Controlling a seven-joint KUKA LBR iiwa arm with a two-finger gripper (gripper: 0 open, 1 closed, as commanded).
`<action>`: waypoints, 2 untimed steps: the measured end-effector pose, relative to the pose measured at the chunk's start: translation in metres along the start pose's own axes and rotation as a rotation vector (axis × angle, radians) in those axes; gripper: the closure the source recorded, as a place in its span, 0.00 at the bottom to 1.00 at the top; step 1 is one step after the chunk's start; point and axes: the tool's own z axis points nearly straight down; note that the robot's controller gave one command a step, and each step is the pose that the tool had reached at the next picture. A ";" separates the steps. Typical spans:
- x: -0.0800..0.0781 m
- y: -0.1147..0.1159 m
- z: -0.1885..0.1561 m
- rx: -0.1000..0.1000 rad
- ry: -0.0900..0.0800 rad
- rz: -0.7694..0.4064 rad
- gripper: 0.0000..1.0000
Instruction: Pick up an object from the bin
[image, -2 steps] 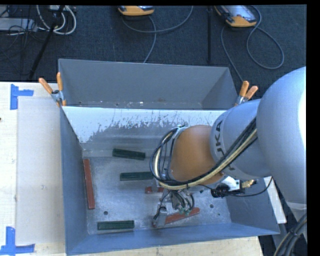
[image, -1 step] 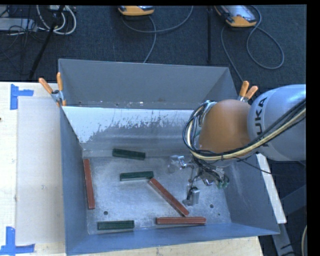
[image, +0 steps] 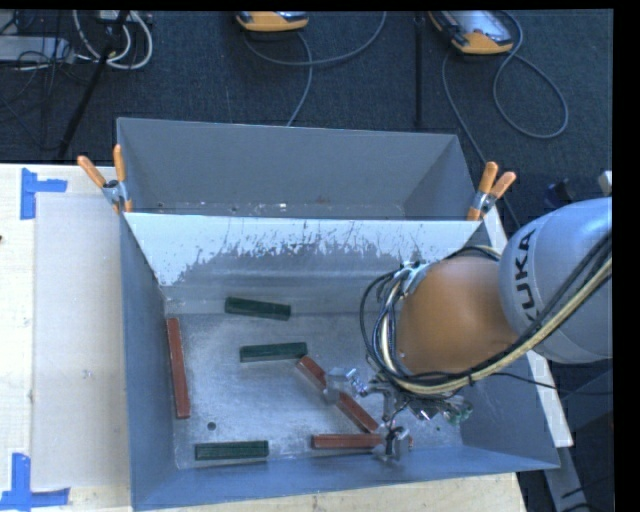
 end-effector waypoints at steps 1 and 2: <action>0.001 -0.015 0.026 0.004 -0.008 0.209 0.00; 0.003 -0.014 0.025 0.001 -0.001 0.211 1.00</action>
Offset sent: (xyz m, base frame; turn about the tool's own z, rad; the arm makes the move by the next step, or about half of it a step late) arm 0.0039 -0.0130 -0.0276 0.2078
